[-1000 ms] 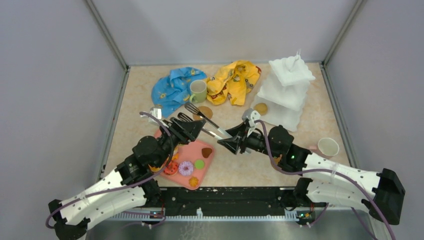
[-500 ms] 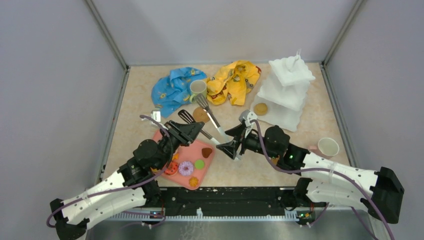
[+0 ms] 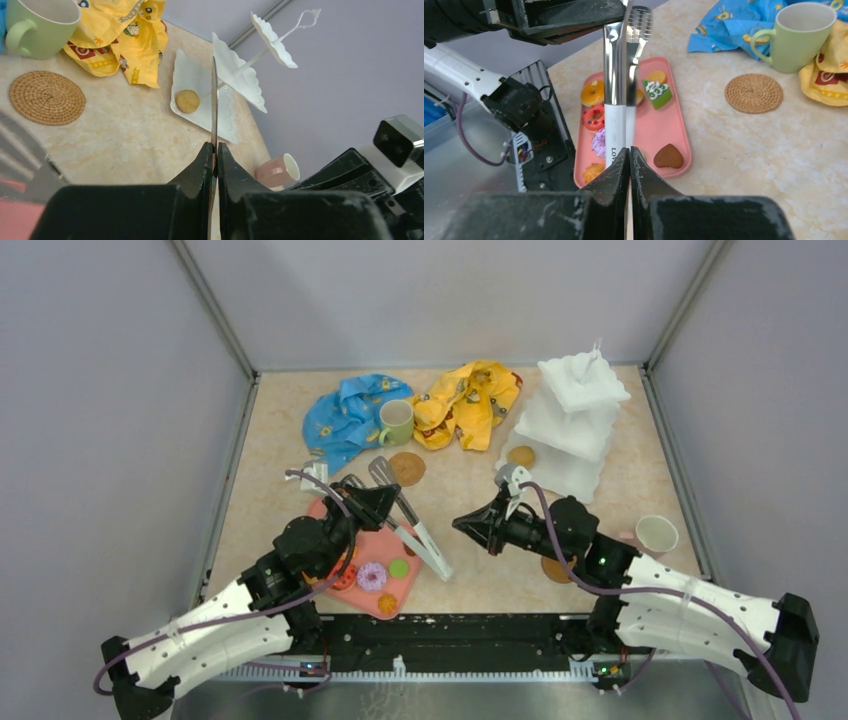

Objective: Serve the afternoon tea
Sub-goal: Adjust the clamp.

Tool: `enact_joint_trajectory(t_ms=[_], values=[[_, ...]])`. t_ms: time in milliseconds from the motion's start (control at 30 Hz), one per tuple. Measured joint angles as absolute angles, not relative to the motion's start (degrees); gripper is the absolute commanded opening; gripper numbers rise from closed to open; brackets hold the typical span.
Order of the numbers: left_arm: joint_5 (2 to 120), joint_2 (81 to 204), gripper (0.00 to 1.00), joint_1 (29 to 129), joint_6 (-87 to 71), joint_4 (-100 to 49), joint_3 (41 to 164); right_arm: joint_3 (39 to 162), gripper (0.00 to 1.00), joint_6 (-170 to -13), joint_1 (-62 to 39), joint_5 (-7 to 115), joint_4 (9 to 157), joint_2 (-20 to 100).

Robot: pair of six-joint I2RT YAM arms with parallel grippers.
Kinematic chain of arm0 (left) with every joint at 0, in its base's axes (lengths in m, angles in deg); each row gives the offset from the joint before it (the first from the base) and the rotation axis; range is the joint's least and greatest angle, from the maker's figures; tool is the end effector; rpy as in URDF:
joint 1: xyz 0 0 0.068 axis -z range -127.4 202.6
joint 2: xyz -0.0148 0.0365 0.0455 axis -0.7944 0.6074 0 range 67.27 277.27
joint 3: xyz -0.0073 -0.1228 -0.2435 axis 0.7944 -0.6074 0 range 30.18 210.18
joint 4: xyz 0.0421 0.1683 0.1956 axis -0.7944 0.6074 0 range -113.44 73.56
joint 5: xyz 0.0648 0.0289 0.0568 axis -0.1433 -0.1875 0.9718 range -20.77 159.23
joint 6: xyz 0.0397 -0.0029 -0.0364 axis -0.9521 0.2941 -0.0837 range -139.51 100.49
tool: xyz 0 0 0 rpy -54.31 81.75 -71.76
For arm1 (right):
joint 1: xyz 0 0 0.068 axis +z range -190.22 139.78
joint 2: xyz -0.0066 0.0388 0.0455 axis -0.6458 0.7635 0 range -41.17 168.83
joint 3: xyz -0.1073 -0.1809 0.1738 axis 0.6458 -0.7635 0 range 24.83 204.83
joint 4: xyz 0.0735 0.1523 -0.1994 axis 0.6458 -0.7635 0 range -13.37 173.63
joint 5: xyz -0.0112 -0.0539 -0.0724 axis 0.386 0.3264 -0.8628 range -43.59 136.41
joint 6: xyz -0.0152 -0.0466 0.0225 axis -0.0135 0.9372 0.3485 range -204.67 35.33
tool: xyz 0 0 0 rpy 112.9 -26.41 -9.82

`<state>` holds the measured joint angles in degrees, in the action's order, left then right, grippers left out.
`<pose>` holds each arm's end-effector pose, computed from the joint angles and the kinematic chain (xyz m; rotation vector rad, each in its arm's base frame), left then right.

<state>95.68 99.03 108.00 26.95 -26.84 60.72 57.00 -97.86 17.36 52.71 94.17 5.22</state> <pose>0.0968 -0.1125 0.3112 -0.2627 1.6131 -1.0454 0.1035 0.1704 0.2957 -0.7388 1.5736 1.0208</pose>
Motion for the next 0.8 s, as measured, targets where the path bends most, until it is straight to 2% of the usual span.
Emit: enact_joint_trajectory(t_ms=[33,67,133,167,233,267,367,467,800], values=[[95.7,99.1,0.08,108.0,25.9,-26.6,60.7,57.0,0.0,-98.3,17.4,53.1,93.7,4.9],[95.6,99.1,0.08,108.0,25.2,-26.2,60.8,57.0,0.15,-99.0,17.4,53.7,93.3,4.6],[94.9,99.0,0.06,108.0,23.7,-25.9,60.8,57.2,0.58,-100.3,17.4,54.9,92.5,4.5],[94.8,99.0,0.06,108.0,23.7,-25.9,60.8,57.4,0.73,-101.2,17.4,55.4,91.9,4.6],[93.9,98.5,0.05,107.9,22.2,-26.0,60.8,58.3,0.94,-102.8,17.3,56.0,90.6,5.4],[93.3,98.2,0.04,107.9,21.6,-26.0,60.8,58.7,0.98,-104.1,17.3,56.3,90.4,5.8],[90.4,96.9,0.05,107.9,18.9,-27.4,60.8,60.1,0.99,-106.1,16.4,59.1,90.7,7.9],[85.9,95.5,0.0,107.9,15.8,-30.9,60.7,61.1,0.99,-109.0,14.2,63.2,91.6,10.1],[69.5,97.1,0.0,107.9,9.8,-40.1,62.0,61.6,0.99,-117.7,11.9,75.1,103.2,15.3]])
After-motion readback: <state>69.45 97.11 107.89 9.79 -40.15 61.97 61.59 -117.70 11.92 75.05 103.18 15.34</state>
